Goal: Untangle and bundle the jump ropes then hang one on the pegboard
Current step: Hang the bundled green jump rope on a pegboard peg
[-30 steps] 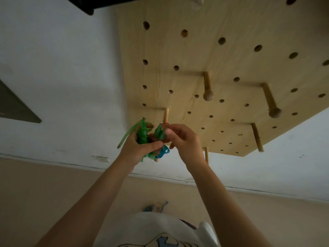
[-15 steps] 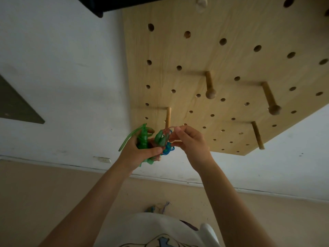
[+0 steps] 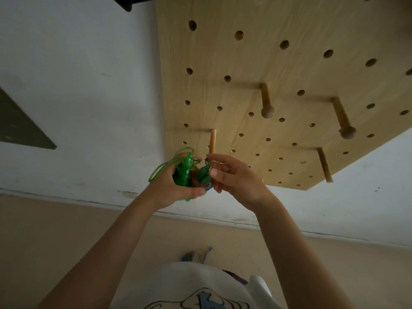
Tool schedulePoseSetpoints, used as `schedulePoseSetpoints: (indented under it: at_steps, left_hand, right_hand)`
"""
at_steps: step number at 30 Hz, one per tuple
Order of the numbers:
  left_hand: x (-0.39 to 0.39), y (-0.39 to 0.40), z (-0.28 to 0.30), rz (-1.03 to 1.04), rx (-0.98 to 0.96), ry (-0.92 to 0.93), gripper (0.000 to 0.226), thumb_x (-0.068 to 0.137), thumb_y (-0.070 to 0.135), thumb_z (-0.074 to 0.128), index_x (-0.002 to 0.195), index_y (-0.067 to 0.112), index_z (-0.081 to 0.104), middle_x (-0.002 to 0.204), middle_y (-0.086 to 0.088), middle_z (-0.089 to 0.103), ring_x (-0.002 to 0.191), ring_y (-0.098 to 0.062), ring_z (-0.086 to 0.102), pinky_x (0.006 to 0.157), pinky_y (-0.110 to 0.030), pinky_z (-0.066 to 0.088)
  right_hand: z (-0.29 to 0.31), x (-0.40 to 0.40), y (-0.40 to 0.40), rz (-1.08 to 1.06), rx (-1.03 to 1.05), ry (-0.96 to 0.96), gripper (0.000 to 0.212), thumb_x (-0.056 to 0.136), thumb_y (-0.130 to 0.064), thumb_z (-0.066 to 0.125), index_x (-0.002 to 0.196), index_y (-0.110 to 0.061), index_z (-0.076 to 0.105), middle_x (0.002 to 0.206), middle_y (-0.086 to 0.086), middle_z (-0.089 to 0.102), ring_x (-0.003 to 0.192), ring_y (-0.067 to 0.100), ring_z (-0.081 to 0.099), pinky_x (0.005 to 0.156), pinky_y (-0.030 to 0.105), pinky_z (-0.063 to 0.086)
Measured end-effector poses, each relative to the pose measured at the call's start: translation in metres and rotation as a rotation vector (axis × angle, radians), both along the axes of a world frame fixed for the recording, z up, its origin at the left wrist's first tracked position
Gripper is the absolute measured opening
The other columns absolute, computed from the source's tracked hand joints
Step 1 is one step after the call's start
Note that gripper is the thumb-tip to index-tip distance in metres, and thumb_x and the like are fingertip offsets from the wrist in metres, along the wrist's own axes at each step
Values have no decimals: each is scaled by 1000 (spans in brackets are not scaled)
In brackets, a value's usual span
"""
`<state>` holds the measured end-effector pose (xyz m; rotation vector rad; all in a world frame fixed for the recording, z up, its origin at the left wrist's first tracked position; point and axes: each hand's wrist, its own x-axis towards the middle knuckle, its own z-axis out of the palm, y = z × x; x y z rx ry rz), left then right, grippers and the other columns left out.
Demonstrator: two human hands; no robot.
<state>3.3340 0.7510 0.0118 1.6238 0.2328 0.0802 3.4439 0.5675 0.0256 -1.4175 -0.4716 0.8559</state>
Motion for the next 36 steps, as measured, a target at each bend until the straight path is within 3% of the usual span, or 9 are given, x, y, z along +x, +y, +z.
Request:
schedulePoseSetpoints:
  at_steps: [6, 11, 15, 17, 19, 23, 27, 32, 36]
  left_hand:
    - [6, -4, -2, 90, -194, 20, 54, 64, 18, 92, 107, 30, 63, 91, -1, 77, 73, -24, 76, 58, -30, 59]
    - [10, 7, -7, 145, -284, 44, 58, 63, 14, 87, 115, 17, 60, 95, -16, 73, 74, -30, 72, 60, -40, 57]
    - [11, 6, -12, 96, -292, 60, 52, 72, 0, 85, 114, 16, 58, 96, -24, 72, 69, -33, 69, 57, -39, 57]
    - [13, 6, -16, 92, -270, 83, 51, 73, -2, 84, 114, 15, 58, 97, -28, 71, 67, -35, 67, 56, -39, 56]
    - [13, 10, -20, 94, -268, 93, 55, 68, 3, 88, 113, 16, 58, 97, -30, 71, 68, -36, 67, 58, -39, 55]
    - [10, 17, -26, 72, -264, 128, 69, 54, 24, 93, 114, 18, 60, 95, -19, 75, 74, -33, 73, 61, -38, 56]
    - [10, 18, -31, 87, -292, 125, 69, 54, 23, 92, 114, 17, 59, 90, -13, 77, 70, -28, 73, 57, -36, 56]
    - [12, 13, -38, 69, -339, 142, 68, 56, 18, 93, 114, 15, 57, 89, -20, 75, 68, -31, 71, 58, -37, 55]
    - [13, 3, -45, 61, -345, 156, 62, 57, 11, 95, 109, 16, 60, 93, -12, 77, 77, -27, 74, 63, -33, 58]
  right_hand:
    - [-1, -8, 5, -94, 22, -28, 8, 80, -22, 77, 86, -19, 74, 73, 11, 69, 62, 21, 65, 57, 28, 53]
    - [3, -3, -5, -114, 8, 45, 31, 78, -24, 78, 99, -3, 69, 86, 22, 74, 80, 32, 74, 70, 30, 59]
    - [7, 6, -5, -171, -395, -244, 37, 69, -38, 84, 81, -8, 65, 60, 8, 71, 52, 18, 67, 51, 22, 51]
    - [7, 9, -5, -197, -469, -325, 42, 62, -48, 84, 71, -13, 63, 51, 2, 64, 44, 11, 56, 47, 19, 45]
    - [8, 13, -10, -245, -343, -247, 38, 63, -48, 82, 67, -15, 65, 53, 2, 59, 48, 11, 51, 51, 19, 45]
    - [7, 13, -10, -256, -119, -25, 20, 83, -27, 71, 77, -9, 65, 71, 4, 58, 71, 16, 56, 68, 23, 53]
    - [6, 7, -3, -161, -1, 85, 16, 99, -11, 51, 86, -8, 60, 83, 3, 68, 82, 12, 65, 69, 22, 53]
    - [4, 7, 2, -225, -38, -89, 16, 99, 0, 50, 86, -9, 55, 69, 5, 57, 57, 13, 45, 55, 25, 36]
    - [-1, 0, 16, -220, -130, -214, 14, 97, -6, 57, 87, -15, 59, 59, -1, 48, 49, 10, 37, 45, 21, 31]
